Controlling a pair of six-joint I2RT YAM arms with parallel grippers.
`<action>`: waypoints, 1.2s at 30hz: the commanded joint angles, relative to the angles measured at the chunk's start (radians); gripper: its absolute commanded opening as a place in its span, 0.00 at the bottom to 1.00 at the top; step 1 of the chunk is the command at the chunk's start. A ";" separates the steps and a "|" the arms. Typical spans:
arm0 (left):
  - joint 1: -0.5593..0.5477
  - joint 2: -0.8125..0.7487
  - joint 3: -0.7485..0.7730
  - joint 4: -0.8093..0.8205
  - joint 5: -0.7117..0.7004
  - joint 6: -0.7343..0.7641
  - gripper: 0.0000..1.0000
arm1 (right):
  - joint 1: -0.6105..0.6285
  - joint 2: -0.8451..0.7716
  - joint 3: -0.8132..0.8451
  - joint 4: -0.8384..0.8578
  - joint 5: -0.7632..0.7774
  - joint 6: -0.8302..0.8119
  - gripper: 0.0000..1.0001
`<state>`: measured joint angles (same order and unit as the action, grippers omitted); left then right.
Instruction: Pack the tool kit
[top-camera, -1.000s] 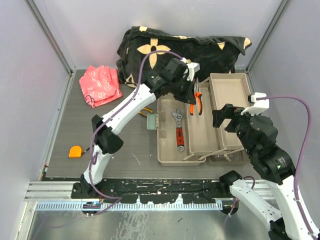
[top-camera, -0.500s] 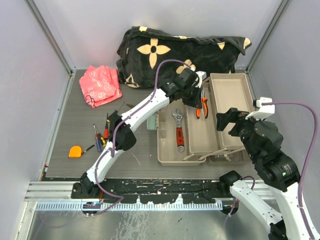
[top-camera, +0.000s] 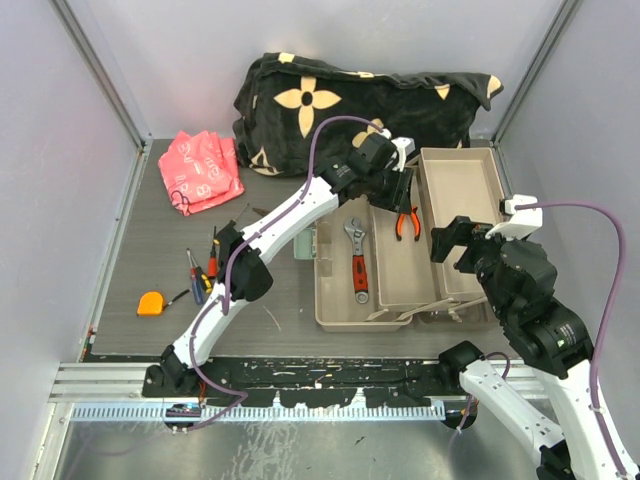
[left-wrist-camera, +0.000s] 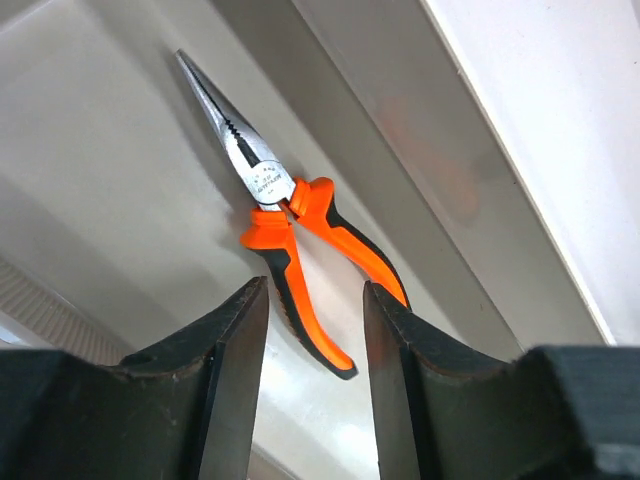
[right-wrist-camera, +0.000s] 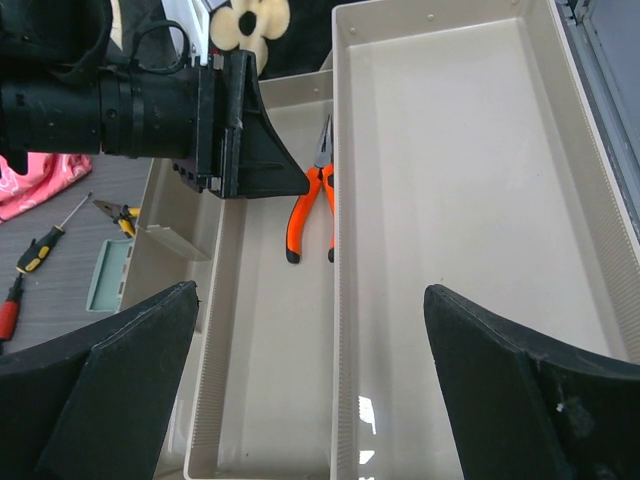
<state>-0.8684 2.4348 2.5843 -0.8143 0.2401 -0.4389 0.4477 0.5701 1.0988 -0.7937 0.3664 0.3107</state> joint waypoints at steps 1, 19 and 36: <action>-0.001 -0.025 0.040 0.044 0.014 -0.001 0.45 | -0.004 0.007 -0.005 0.056 0.030 -0.015 1.00; 0.515 -0.590 -0.656 0.072 -0.278 -0.411 0.51 | -0.004 -0.023 -0.045 0.071 0.006 0.007 1.00; 0.524 -0.293 -0.839 0.087 -0.222 -0.552 0.46 | -0.004 -0.020 -0.072 0.047 0.073 0.002 1.00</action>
<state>-0.3504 2.1147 1.6703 -0.7536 0.0307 -0.9676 0.4477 0.5243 1.0271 -0.7944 0.4107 0.3191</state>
